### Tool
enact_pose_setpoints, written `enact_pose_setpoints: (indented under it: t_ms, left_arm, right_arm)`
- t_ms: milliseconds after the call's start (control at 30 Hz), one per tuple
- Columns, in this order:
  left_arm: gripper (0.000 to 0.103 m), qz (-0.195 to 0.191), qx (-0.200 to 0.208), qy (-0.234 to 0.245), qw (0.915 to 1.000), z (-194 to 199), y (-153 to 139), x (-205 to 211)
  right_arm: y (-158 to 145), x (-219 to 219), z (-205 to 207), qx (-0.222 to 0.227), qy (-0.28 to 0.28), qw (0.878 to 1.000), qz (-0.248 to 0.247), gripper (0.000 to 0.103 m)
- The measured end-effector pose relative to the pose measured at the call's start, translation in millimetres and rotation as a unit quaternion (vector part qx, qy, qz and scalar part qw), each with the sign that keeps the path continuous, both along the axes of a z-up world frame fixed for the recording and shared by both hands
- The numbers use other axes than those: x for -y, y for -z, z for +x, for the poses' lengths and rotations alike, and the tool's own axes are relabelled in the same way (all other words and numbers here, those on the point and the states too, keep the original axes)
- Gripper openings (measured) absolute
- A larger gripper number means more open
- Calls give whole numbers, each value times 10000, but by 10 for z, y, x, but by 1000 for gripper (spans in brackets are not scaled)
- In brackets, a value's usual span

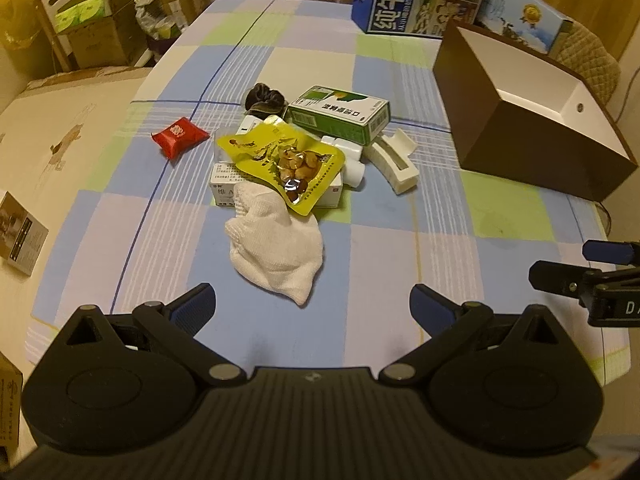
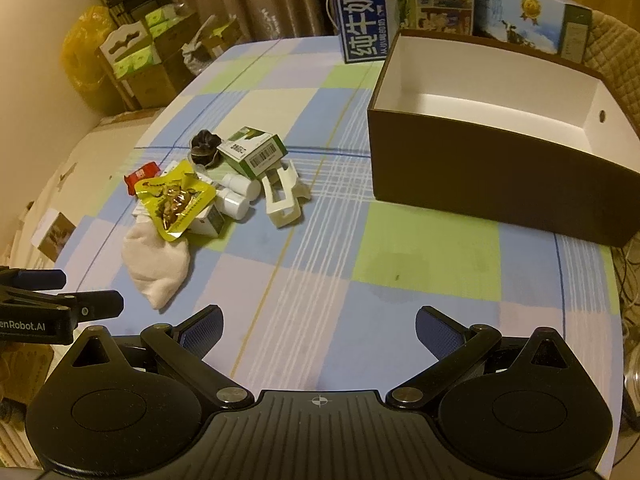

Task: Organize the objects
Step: 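Reach the left tool to the white cloth and close on it while the right tool reaches the yellow pouch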

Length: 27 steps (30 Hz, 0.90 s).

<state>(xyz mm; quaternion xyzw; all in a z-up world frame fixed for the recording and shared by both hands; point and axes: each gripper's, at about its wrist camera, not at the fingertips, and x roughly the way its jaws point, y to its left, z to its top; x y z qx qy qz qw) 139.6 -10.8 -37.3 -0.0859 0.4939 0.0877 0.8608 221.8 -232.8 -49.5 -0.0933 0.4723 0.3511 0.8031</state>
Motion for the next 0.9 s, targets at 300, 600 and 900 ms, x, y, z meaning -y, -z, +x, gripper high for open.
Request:
enact_pose_setpoints:
  t_ms: [300,600,900]
  left_arm:
    - [102,-16,-113,-468,9988,183,213,-56]
    - [102,134,-293,-910,9953,323,396,-124]
    - [95,267,-380,-892,9949,457,518,-109]
  right_arm:
    - [150,-62,318,-103,-388,9992,-55,100]
    - [305,-56,628,-217,-660,9976,-78,100]
    - [413,-114,823,-267,-804,9963,-131,100]
